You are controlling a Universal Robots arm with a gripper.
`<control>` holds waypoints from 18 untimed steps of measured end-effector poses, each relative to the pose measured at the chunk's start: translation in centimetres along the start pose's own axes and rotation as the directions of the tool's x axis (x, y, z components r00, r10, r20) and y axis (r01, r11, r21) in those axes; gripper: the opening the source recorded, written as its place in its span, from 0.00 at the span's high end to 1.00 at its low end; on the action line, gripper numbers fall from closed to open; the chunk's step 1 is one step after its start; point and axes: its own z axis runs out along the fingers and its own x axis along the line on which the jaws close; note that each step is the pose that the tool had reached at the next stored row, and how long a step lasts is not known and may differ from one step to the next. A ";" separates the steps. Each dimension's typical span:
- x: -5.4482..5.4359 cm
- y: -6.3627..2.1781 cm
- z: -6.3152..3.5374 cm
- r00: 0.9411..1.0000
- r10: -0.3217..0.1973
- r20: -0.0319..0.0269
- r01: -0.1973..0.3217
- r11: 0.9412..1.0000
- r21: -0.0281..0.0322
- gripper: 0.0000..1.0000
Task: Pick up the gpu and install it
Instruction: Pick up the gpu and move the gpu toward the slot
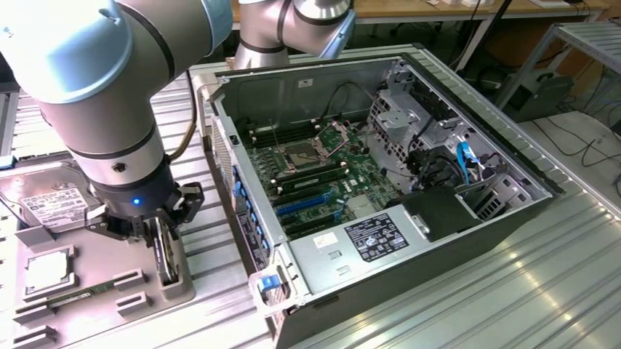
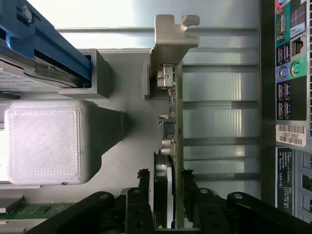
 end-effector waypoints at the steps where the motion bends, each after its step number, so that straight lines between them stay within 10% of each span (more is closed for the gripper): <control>1: 0.0 0.00 0.07 1.000 0.000 0.000 0.000 1.000 0.000 0.61; 18: 0.0 -0.02 0.42 1.000 0.000 0.000 0.000 1.000 0.000 0.72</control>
